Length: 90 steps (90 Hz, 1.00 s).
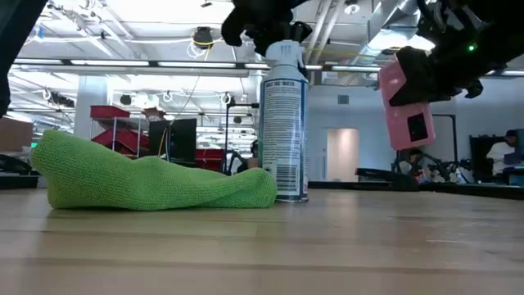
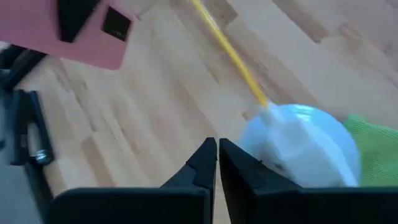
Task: Apply microfiber cloth
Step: Spray the pink cellphone using the spray bottle
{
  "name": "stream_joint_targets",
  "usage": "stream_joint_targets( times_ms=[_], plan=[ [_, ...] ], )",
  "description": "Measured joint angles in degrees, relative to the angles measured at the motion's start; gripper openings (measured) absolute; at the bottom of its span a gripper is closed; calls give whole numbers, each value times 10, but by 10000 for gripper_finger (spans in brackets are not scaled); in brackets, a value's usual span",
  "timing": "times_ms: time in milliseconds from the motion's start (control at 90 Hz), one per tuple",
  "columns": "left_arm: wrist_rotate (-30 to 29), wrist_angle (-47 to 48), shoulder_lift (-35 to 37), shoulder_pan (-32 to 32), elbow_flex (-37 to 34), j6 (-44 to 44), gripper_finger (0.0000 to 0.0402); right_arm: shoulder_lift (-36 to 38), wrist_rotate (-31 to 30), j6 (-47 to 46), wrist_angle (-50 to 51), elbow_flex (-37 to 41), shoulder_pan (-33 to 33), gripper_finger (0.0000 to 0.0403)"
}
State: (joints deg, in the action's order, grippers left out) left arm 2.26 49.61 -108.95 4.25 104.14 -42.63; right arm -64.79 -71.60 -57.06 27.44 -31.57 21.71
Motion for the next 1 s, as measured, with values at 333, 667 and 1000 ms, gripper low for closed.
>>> stream_joint_targets(
  times_ms=[333,667,1000],
  plan=[
    [-20,-10,0,-3,34,-7,0,0,-3,-1,5,0,0,12],
    [-31,3,0,-38,39,-18,0,0,-3,-18,11,0,0,12],
    [-56,10,1,-60,39,-22,0,0,-27,-55,26,0,28,12]
  ],
)
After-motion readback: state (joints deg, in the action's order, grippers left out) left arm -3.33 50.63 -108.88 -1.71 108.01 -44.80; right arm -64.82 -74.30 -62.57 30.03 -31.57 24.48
